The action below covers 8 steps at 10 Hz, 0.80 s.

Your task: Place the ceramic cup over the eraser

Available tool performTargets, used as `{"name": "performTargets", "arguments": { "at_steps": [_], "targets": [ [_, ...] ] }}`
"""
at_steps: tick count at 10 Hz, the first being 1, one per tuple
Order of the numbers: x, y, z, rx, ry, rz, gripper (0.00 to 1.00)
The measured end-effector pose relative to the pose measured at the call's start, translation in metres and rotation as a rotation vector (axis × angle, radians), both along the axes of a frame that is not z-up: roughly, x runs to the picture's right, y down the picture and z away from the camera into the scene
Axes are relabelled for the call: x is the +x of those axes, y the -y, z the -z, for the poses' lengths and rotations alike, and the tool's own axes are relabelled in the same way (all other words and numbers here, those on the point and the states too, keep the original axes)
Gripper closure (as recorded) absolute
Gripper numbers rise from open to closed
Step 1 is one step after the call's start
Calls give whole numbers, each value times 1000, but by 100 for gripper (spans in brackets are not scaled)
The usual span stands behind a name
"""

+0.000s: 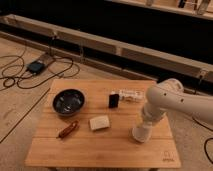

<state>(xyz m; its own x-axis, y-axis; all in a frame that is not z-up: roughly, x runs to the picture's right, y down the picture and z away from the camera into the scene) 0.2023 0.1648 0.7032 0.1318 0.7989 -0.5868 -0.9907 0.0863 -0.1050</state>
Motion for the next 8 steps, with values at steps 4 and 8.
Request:
{"name": "performTargets", "arguments": {
  "at_steps": [4,8],
  "targets": [
    [-11,74,24,59,23,93,100],
    [-28,139,23,113,64,162,100]
  ]
}}
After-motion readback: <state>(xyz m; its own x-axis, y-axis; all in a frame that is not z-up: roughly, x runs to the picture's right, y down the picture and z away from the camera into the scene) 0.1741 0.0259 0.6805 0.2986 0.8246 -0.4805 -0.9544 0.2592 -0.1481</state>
